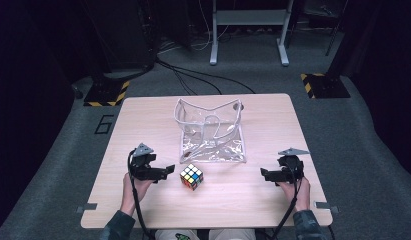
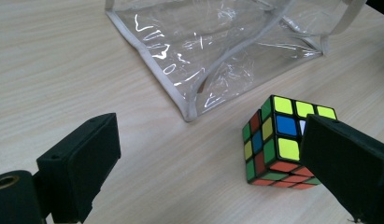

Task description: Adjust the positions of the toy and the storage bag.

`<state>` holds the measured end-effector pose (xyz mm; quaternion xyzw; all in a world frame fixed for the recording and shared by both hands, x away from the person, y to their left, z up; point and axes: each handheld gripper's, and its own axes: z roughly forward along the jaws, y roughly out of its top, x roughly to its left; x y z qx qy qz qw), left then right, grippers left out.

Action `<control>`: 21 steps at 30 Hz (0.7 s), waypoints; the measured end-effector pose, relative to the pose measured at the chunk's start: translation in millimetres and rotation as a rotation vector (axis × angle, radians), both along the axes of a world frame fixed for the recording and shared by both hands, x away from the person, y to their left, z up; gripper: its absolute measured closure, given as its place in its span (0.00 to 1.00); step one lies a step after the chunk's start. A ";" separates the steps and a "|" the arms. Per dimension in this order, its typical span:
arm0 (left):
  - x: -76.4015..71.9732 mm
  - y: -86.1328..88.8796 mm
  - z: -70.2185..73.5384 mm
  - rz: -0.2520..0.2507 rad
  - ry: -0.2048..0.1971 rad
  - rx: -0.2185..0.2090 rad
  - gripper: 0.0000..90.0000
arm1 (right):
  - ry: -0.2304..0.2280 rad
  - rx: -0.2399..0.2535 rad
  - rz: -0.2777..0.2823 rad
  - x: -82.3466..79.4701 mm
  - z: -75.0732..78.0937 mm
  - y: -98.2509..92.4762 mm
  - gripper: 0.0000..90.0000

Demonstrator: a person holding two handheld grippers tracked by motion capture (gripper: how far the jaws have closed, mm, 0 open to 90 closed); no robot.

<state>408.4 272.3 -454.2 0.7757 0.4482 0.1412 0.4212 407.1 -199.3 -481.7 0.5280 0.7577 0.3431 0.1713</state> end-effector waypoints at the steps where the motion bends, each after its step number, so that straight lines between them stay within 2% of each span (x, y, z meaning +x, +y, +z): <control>1: 2.0 0.6 1.6 0.002 0.001 0.001 0.06 | -0.004 -0.005 0.007 1.3 3.9 1.6 0.01; 5: 9.5 2.0 9.2 0.010 0.017 -0.014 0.06 | -0.006 0.007 0.024 3.8 19.4 6.3 0.02; 9: 14.8 2.1 17.4 0.010 0.008 -0.024 0.06 | -0.012 0.009 0.048 7.6 33.4 12.7 0.02; 15: 20.4 1.1 27.3 0.008 0.005 0.000 0.06 | -0.022 0.013 0.071 12.5 51.6 24.9 0.03; 21: 26.0 3.4 34.5 0.011 0.003 0.006 0.05 | -0.040 -0.003 0.102 17.5 64.7 35.7 0.03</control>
